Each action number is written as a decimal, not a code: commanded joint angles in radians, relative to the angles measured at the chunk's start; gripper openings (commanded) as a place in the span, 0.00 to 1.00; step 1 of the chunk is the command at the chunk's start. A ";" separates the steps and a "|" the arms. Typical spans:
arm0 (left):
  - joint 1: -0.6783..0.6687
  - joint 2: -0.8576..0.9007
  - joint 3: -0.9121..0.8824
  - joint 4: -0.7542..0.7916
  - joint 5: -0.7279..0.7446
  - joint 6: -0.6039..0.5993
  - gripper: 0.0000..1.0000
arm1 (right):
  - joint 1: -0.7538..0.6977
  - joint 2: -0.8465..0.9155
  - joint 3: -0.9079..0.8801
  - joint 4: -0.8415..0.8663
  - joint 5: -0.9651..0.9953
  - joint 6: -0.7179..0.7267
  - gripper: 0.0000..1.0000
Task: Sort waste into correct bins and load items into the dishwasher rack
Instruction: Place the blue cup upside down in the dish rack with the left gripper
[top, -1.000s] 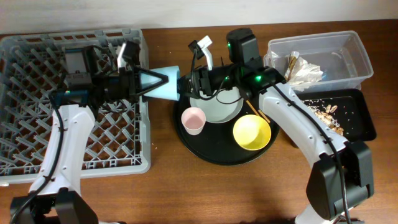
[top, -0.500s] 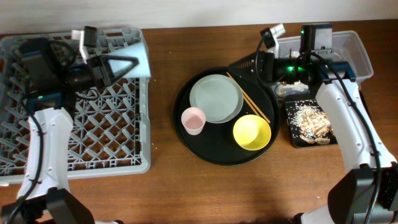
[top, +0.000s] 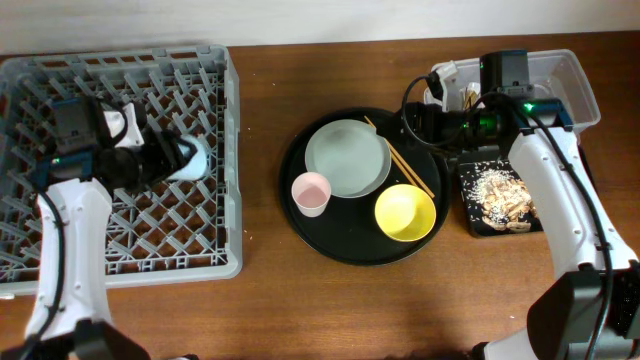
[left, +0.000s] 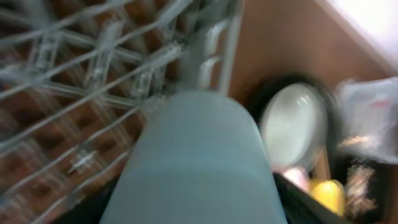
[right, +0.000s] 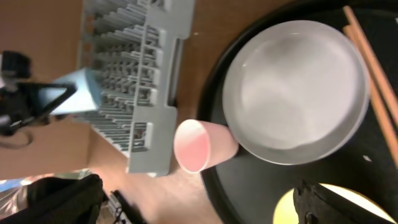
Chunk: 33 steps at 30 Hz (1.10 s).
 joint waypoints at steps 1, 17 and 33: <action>-0.086 -0.102 0.083 -0.095 -0.293 0.084 0.56 | -0.001 -0.011 -0.003 -0.016 0.083 -0.024 0.99; -0.356 0.065 0.085 -0.348 -0.615 0.031 0.57 | -0.001 -0.011 -0.003 -0.111 0.179 -0.062 0.98; -0.356 0.214 0.079 -0.355 -0.558 0.026 0.56 | 0.004 -0.011 -0.003 -0.131 0.189 -0.062 0.99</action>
